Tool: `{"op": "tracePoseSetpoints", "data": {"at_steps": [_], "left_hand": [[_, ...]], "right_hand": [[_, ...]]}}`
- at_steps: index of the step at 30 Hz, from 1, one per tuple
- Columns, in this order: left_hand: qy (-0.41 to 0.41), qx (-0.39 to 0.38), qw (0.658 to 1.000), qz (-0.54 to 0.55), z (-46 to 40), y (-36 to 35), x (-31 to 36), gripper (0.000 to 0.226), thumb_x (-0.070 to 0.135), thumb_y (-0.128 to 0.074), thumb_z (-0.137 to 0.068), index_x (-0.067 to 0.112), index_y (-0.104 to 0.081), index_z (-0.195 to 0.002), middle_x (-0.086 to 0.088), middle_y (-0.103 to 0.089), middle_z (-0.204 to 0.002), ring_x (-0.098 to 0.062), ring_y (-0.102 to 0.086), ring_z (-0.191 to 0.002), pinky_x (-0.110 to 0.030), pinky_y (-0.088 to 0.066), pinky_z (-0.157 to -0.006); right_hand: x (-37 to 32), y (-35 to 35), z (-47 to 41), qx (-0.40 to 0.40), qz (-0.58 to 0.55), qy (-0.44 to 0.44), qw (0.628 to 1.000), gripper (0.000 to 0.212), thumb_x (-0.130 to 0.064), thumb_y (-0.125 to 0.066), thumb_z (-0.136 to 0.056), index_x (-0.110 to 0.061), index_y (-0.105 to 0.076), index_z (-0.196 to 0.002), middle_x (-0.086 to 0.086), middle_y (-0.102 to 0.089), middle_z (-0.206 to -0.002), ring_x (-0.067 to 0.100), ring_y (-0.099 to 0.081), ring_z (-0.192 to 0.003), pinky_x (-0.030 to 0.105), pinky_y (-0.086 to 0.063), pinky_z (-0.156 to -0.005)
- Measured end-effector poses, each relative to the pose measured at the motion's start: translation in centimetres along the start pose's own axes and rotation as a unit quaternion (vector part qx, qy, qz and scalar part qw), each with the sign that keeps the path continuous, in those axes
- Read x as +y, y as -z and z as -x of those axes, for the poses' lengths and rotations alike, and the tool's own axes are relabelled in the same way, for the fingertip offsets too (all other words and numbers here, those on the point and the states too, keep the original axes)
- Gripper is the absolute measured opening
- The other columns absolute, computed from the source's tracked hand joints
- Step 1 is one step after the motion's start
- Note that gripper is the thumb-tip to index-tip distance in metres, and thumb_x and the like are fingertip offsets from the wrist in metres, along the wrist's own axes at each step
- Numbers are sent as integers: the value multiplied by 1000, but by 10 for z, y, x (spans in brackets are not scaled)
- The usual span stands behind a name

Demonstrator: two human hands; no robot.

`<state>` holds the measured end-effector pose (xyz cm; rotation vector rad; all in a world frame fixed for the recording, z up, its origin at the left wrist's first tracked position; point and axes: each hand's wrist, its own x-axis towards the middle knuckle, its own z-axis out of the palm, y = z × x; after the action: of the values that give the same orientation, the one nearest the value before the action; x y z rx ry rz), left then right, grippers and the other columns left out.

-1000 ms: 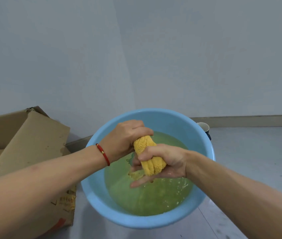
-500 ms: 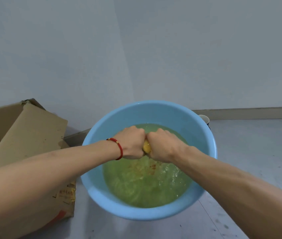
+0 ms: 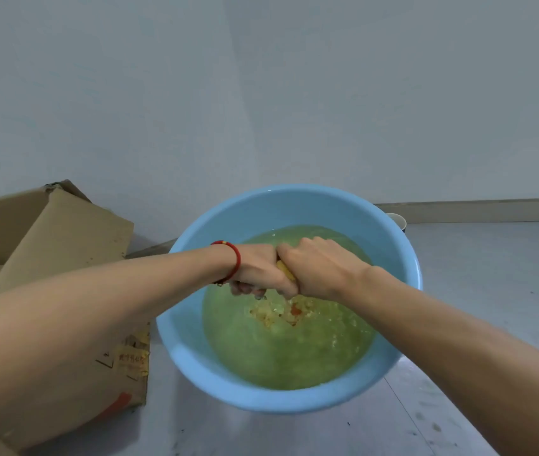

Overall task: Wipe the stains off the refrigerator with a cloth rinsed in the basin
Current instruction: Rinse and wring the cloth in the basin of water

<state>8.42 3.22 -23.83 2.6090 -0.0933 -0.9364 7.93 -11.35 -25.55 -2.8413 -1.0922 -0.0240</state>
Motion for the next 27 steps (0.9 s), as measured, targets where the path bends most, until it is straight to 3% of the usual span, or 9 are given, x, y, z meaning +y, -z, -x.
{"op": "tracePoseSetpoints", "data": {"at_steps": [3,5,7,10,16,18,21,24,27], "left_hand": [[-49,193,934,-296,0,-3,-1,24,43,-70,-73,21,-61,-78,2,-58,-69,-25,-56,-64,-29,-42,-57],[-127,279,870,-387,1,-2,-10,15,36,-64,-81,22,-63,-85,1,-58,-75,-30,-57,-70,-31,-37,-59],[-243,324,823,-398,2,4,-24,20,37,-53,-86,21,-65,-85,-1,-62,-78,-32,-60,-67,-31,-32,-53],[-389,370,767,-351,7,11,-32,28,34,-46,-88,15,-65,-80,-3,-60,-73,-29,-54,-56,-31,-36,-41],[-451,411,685,-398,18,38,-24,20,10,-59,-87,12,-76,-99,-3,-64,-75,-25,-51,-60,-30,-38,-45],[-452,378,691,-419,20,41,-28,19,12,-53,-85,11,-72,-84,-3,-55,-65,-25,-50,-52,-27,-32,-40],[-423,338,717,-439,21,37,-31,10,6,-53,-77,11,-57,-69,-2,-51,-56,-25,-48,-43,-23,-24,-41],[-285,268,773,-499,18,20,-19,9,4,-56,-81,13,-59,-82,-4,-59,-66,-31,-60,-59,-31,-33,-51],[-165,249,846,-441,11,1,-13,11,17,-60,-82,17,-51,-77,2,-41,-60,-30,-50,-65,-32,-37,-58]], "right_hand": [[-1,2,0,-118,-149,-44,981,27,-24,-71,-86,-16,-57,-107,-3,-58,-82,22,-63,-81,29,-45,-63],[6,12,4,-188,-375,-62,906,14,-13,-70,-84,-14,-56,-88,-6,-51,-71,8,-56,-64,20,-47,-57],[20,22,11,-217,-532,-72,816,5,-1,-69,-91,-2,-64,-88,3,-61,-75,9,-62,-68,22,-55,-70],[22,23,17,-247,-605,-64,754,24,-14,-80,-88,1,-69,-103,8,-71,-88,17,-71,-83,33,-57,-85],[-16,10,18,-216,-831,-52,511,41,18,-45,-87,0,-52,-123,20,-66,-104,26,-75,-97,45,-63,-82],[-19,15,16,-227,-792,-78,561,27,14,-49,-97,-1,-48,-119,18,-73,-95,12,-66,-60,20,-50,-50],[-20,16,11,-227,-641,-114,724,16,-14,-71,-96,-12,-56,-102,-1,-50,-60,8,-31,-44,21,-19,-39],[-24,3,5,-118,-434,-150,881,25,-15,-71,-88,-13,-53,-73,-1,-53,-57,18,-46,-47,25,-36,-44],[-21,-10,1,-32,-258,-140,956,9,-15,-62,-87,-15,-57,-94,3,-66,-76,25,-66,-64,31,-52,-53]]}}
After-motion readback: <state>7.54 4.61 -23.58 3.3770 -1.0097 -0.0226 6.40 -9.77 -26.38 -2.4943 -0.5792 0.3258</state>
